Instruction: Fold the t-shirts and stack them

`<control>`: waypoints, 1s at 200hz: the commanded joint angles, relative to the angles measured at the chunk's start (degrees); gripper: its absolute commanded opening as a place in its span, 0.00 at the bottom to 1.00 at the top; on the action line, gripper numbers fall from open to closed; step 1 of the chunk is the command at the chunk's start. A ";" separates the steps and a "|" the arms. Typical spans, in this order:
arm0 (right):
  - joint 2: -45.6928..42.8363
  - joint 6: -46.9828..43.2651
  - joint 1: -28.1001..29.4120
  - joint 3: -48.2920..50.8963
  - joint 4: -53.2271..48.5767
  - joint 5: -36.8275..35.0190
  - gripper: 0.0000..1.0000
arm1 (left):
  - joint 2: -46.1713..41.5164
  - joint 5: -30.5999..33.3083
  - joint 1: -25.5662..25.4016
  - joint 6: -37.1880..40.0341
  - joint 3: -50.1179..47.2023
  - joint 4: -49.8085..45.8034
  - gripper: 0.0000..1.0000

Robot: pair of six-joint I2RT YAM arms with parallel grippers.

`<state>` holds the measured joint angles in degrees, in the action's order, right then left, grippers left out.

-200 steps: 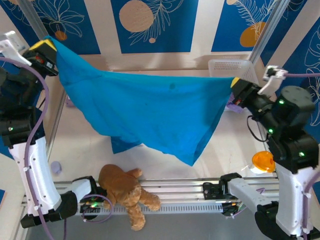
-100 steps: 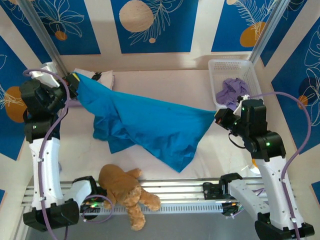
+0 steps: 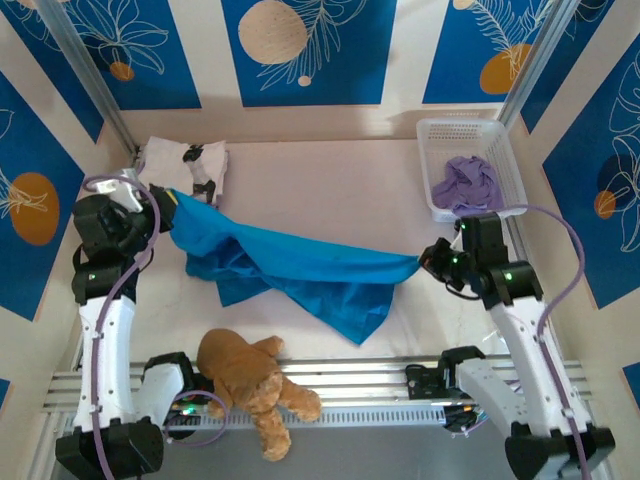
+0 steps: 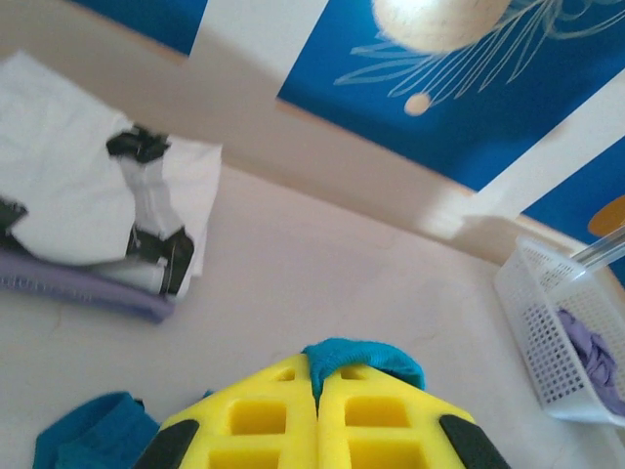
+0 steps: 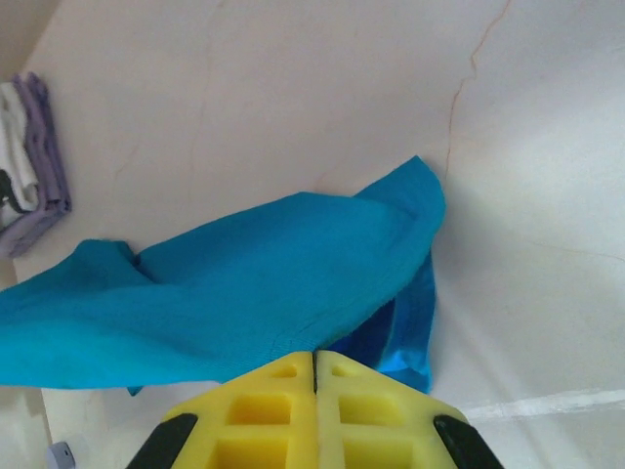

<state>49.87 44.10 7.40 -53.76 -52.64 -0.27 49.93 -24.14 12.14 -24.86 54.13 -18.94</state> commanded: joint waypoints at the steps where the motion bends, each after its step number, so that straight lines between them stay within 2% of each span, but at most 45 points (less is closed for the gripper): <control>1: 9.14 -3.81 -0.88 -0.28 7.05 5.01 0.00 | 1.59 -0.59 -0.12 2.46 -1.64 1.44 0.00; 27: 21.57 -7.85 -0.17 -6.23 9.70 6.60 0.00 | 6.30 0.49 -0.21 4.24 -0.85 1.95 0.00; 60: 37.03 -12.07 1.17 -16.03 8.15 7.14 0.00 | 13.35 0.94 -0.29 4.95 0.60 3.98 0.00; 68: 40.41 -12.80 1.40 -18.66 6.34 7.21 0.07 | 14.93 1.05 -0.30 5.16 0.94 4.24 0.00; 73: 42.25 -13.16 1.55 -20.25 5.34 7.15 0.17 | 15.74 1.03 -0.42 5.37 1.21 4.31 0.00; 78: 43.60 -13.39 1.84 -21.33 4.66 6.90 0.23 | 16.48 1.11 -0.44 5.58 1.47 4.33 0.00; 116: 45.73 -11.89 4.59 -22.29 4.00 4.52 0.38 | 20.01 1.33 -0.52 7.89 2.73 3.72 0.00; 163: 48.14 -11.55 5.10 -20.61 3.15 -1.92 0.38 | 20.91 1.20 -0.52 8.67 1.73 3.84 0.00; 200: 52.20 -14.01 4.04 -20.75 2.90 -3.45 0.37 | 20.41 1.52 -0.54 8.24 1.07 3.99 0.00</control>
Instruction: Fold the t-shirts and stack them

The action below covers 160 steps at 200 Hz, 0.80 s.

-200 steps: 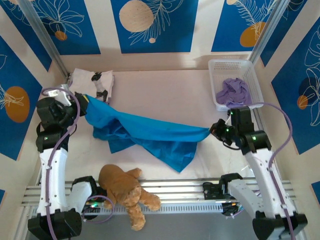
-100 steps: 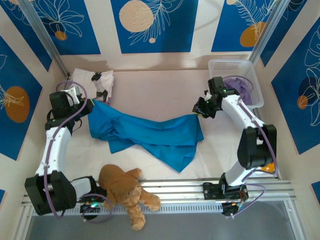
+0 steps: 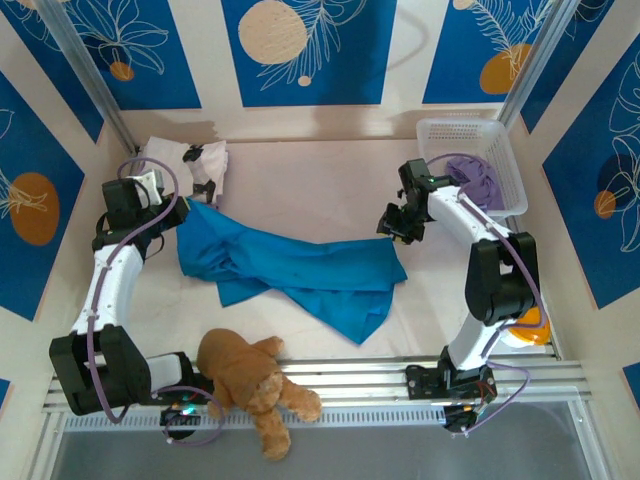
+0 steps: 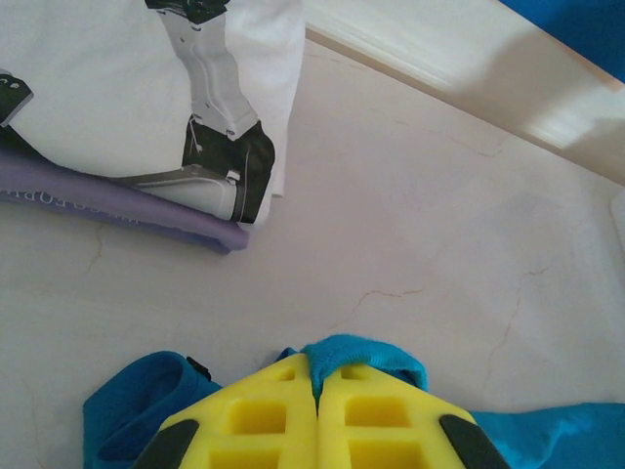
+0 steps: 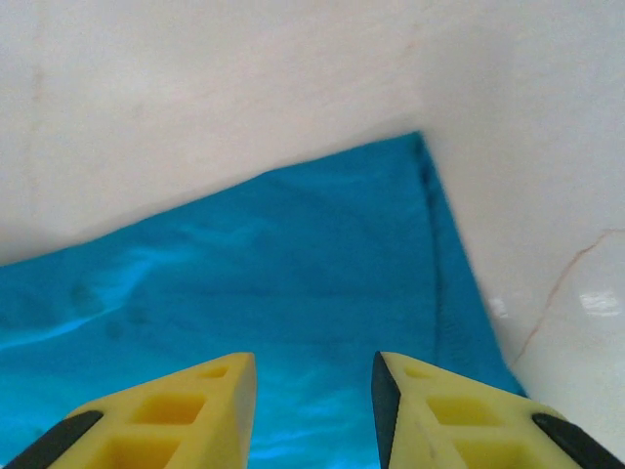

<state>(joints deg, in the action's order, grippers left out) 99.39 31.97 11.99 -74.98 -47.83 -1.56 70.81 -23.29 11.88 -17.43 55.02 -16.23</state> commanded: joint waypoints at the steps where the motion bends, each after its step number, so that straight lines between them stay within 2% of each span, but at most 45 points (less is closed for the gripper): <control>1: 2.84 -1.89 -0.56 0.50 -1.91 -2.10 0.37 | -0.44 0.68 -0.28 0.77 0.17 1.24 0.00; 48: 7.23 -2.26 -0.66 1.19 -0.30 -2.16 0.36 | -0.34 0.96 -0.46 0.46 -0.01 1.15 0.00; 160: 9.06 -2.48 -1.42 4.40 3.09 -0.13 0.31 | 0.07 1.32 -1.20 0.46 0.34 0.89 0.00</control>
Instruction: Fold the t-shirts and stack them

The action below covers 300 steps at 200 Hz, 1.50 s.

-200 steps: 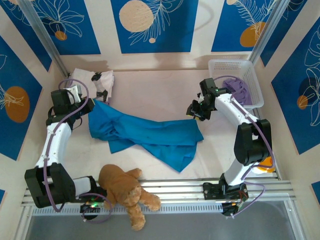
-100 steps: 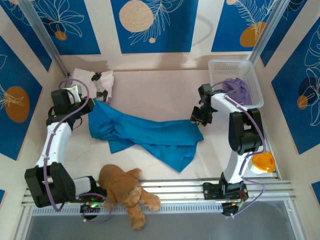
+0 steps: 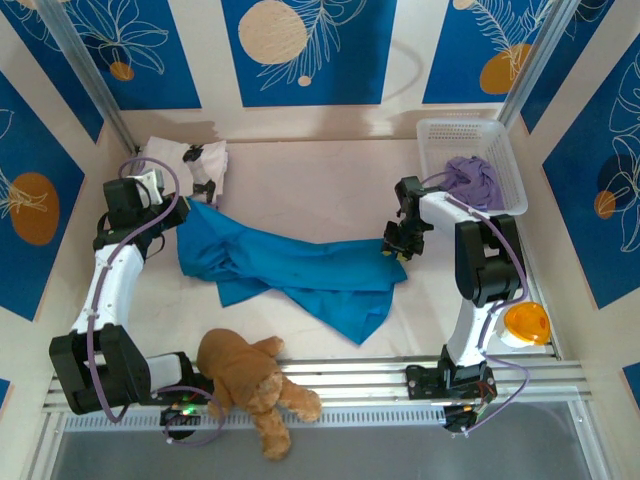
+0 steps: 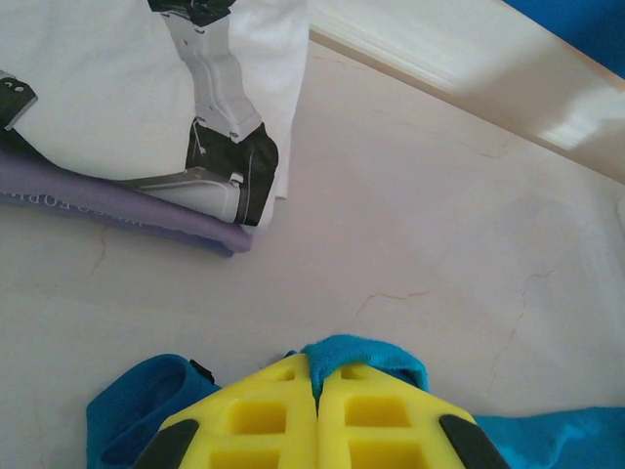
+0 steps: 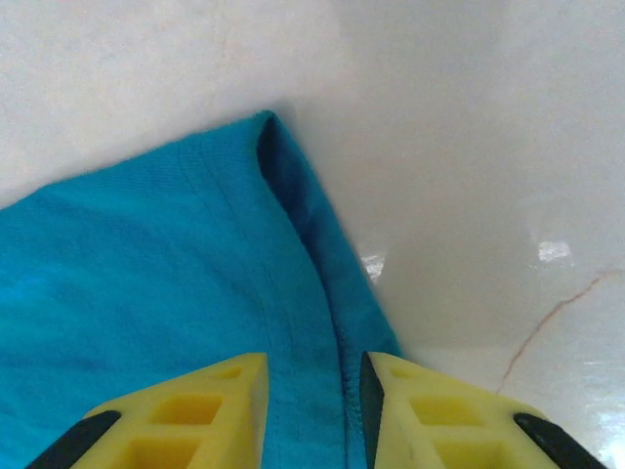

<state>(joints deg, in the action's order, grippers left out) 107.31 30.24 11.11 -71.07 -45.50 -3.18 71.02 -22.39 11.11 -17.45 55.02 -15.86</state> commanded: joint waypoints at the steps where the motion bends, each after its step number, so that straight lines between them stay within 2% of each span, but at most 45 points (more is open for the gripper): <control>1: 1.15 -0.73 -0.56 0.49 0.76 1.54 0.31 | -0.12 0.38 -0.46 0.49 0.34 0.54 0.00; 49: 1.55 -0.36 -0.79 0.89 1.64 2.82 0.26 | -0.10 0.42 -0.74 0.49 0.43 0.46 0.00; 95: 1.08 -0.45 -0.76 0.34 1.27 3.18 0.11 | -0.29 0.51 -0.83 0.71 0.61 0.00 0.00; 118: -0.30 -0.27 -0.49 0.14 0.78 3.11 0.00 | -0.59 0.68 -0.90 0.63 1.00 -0.22 0.00; 134: -2.03 -0.14 -0.49 -0.08 -0.02 2.94 0.00 | -0.95 0.60 -0.91 0.40 1.63 -0.40 0.00; 152: -6.03 0.49 -0.40 0.09 -0.61 2.21 0.00 | -1.50 0.37 -0.96 -0.19 2.81 -0.52 0.00; 189: -21.27 2.44 0.18 1.31 0.28 0.30 0.00 | -3.90 -0.26 -1.00 -2.00 7.90 -0.98 0.00; 241: -42.55 4.21 0.61 -4.37 -0.99 -5.38 0.00 | -5.46 -0.55 -1.01 -5.32 21.21 0.33 0.00; 272: -48.83 3.75 -0.71 -12.25 -3.46 -7.00 0.00 | -6.11 0.79 -1.00 -7.33 29.51 1.15 0.00; 300: -48.57 2.63 -2.84 -22.79 -7.77 -3.76 0.00 | -6.93 1.11 -0.97 -8.83 35.22 1.35 0.00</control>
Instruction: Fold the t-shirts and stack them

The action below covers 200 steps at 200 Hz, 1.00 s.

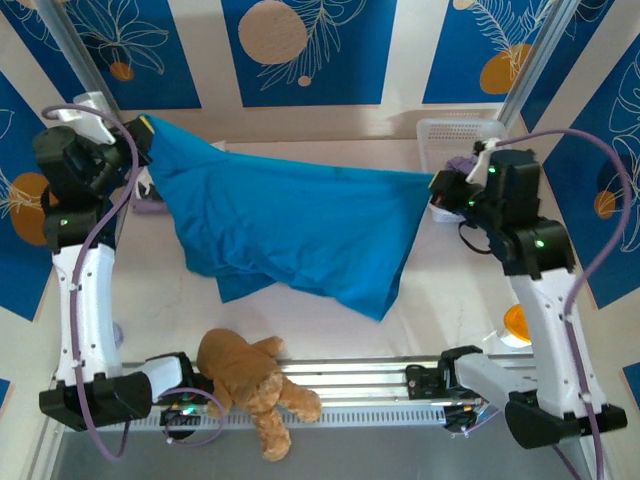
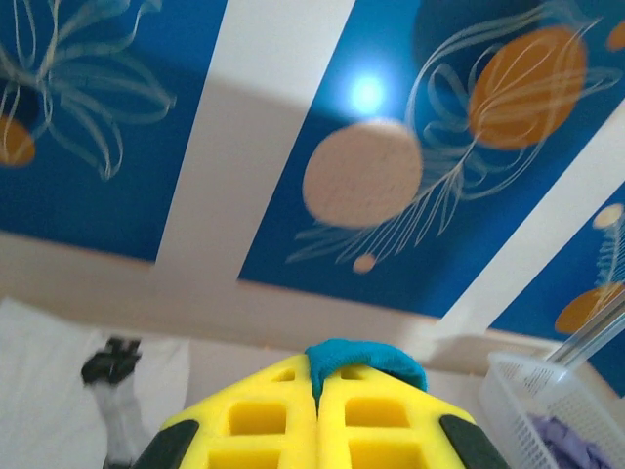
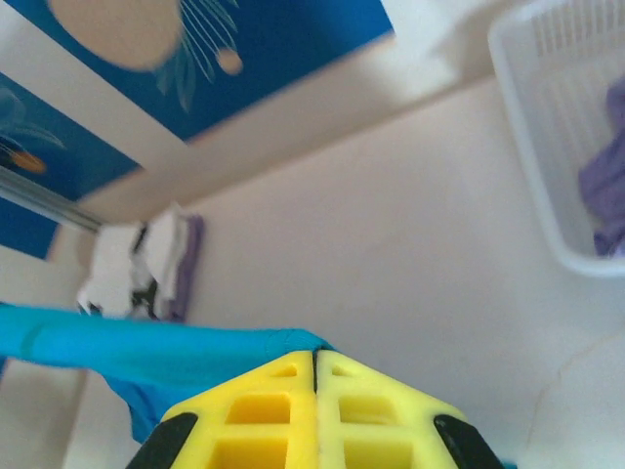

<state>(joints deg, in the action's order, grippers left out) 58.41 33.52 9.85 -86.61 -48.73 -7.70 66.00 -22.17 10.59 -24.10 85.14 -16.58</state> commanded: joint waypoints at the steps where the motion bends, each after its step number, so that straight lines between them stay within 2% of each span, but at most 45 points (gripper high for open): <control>1: 0.36 -0.69 -1.67 -7.65 -4.71 0.94 0.00 | -1.91 0.94 -0.46 -2.14 5.28 1.99 0.00; 36: 0.68 -2.12 -5.63 -18.47 -7.83 3.29 0.00 | -2.25 2.31 -0.42 1.03 12.36 -2.35 0.00; 74: -0.54 -3.68 -7.61 -21.49 -6.08 5.54 0.00 | -2.33 2.93 -0.48 1.50 17.92 -2.90 0.00; 86: -1.39 -4.48 -7.57 -21.82 -3.51 6.80 0.00 | -2.09 1.83 -0.44 -1.80 18.59 -1.34 0.00; 107: -1.99 -2.25 -7.52 -21.92 -0.62 8.57 0.00 | -2.92 -2.59 -0.41 -10.64 15.58 7.04 0.00; 130: -0.78 1.08 -7.31 -18.26 -1.32 13.22 0.00 | -3.86 -1.35 -0.47 -12.73 12.98 8.51 0.00; 148: -1.62 1.55 -6.50 -14.52 -0.45 13.28 0.00 | -3.36 -5.35 -0.79 -15.00 11.20 9.38 0.00; 159: -2.77 1.28 -6.25 -13.67 0.62 11.48 0.00 | -3.77 -5.75 -0.90 -13.96 10.36 8.54 0.00; 172: -3.41 -0.05 -6.25 -15.60 0.03 9.50 0.00 | -4.96 -3.32 -0.90 -10.54 10.92 6.16 0.00; 200: -4.15 -3.39 -6.24 -20.90 -1.98 7.24 0.00 | -5.64 -1.07 -0.92 -5.28 16.73 1.54 0.00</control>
<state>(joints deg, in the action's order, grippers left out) 57.10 32.99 3.40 -102.43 -51.88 1.98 62.65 -24.82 10.22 -33.82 96.38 -14.46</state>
